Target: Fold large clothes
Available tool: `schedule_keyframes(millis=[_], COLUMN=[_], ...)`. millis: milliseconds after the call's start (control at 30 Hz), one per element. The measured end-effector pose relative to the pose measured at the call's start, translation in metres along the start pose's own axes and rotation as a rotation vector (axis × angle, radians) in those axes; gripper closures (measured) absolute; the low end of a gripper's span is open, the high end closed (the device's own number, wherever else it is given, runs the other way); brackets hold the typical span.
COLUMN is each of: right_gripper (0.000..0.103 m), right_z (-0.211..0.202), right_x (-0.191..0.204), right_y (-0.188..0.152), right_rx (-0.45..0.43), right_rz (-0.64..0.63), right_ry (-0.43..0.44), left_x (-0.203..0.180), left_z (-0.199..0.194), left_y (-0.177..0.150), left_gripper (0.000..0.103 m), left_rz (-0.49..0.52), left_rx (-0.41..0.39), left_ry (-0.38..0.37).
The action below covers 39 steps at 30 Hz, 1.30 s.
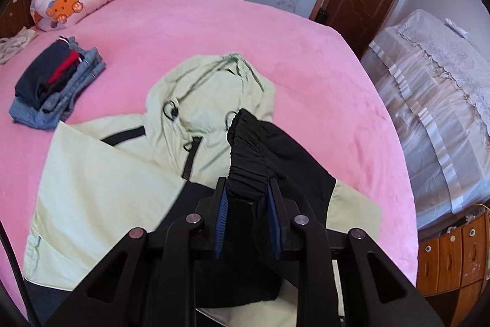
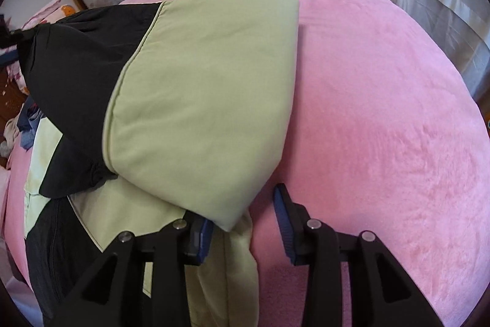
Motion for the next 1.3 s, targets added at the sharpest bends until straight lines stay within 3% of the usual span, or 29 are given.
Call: schedule_keyframes(millis=[300,500,700,867,1067,1200,1300], right_gripper=[0.066,0.066,0.074,0.074,0.074,0.087,0.091], right_z=[-0.005,-0.009,-0.018,-0.028,-0.032,-0.033,-0.030], right_x=[0.012,0.022,0.033,0.037,0.050,0.049,0.038], right_y=[-0.003,0.007,0.012,0.013,0.020,0.024,0.025], right_rx=[-0.036,-0.070,-0.105,-0.129,-0.137,-0.124,-0.099], right_rz=[-0.044,-0.097,-0.136,-0.159,-0.225,-0.206,-0.149], right_ry=[-0.010,-0.012,-0.028,-0.039,-0.019,0.024,0.064], left_x=[0.051,0.088,0.119,0.147,0.176,0.182,0.180], left_z=[-0.013,-0.014,-0.004,0.013,0.029,0.038,0.046], left_y=[0.024,0.026,0.009,-0.009,-0.021,-0.032,-0.043], left_gripper=[0.081,0.081,0.081,0.081,0.081,0.081,0.081], left_rz=[-0.098,-0.144,-0.163,-0.177,-0.212,-0.207,-0.187], left_rx=[-0.081,-0.064,-0.009,0.050,0.108,0.143,0.170], left_ry=[0.103,0.152,0.227,0.291,0.300,0.310,0.318])
Point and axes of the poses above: each gripper's, at about its wrist camera, not at the fingertips, and z roughly the way its jaws point, x to its left, y to its top, the point moved 4 cm from there along z, roughly the way its jaws point, and after that the axes turned 10 degrees about x, right-handed, at the moved point
